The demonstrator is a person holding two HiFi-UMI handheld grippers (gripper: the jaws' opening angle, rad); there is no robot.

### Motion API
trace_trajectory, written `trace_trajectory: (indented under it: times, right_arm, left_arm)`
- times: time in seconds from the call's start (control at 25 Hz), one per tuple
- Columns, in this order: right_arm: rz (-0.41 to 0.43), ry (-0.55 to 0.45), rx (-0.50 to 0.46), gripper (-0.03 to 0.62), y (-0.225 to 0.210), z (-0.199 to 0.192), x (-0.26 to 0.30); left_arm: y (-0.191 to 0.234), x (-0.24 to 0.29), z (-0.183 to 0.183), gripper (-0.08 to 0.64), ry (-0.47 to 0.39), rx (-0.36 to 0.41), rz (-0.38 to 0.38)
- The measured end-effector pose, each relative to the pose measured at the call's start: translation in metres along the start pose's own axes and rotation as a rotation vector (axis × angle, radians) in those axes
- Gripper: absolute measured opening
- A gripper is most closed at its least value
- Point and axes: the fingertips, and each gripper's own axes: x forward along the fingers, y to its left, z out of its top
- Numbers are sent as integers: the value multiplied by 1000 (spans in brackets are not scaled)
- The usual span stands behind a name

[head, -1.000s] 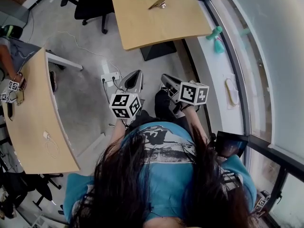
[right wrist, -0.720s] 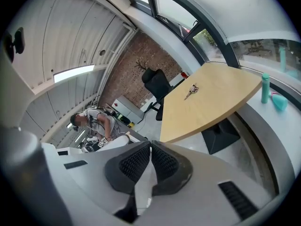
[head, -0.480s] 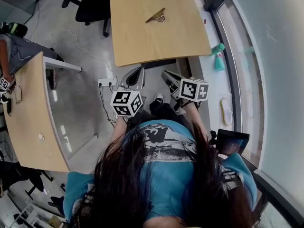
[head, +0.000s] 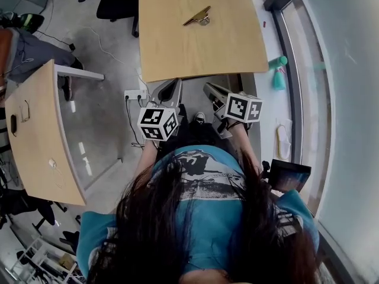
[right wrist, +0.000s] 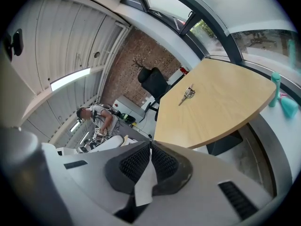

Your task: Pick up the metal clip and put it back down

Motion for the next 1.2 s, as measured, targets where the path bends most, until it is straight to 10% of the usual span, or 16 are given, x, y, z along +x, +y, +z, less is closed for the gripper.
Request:
trace_trajectory:
  times: [1.2]
  right_arm:
    - [-133,-177,51,26,-76,195,139]
  left_arm:
    - [139,143,87,3,47,-7,-98]
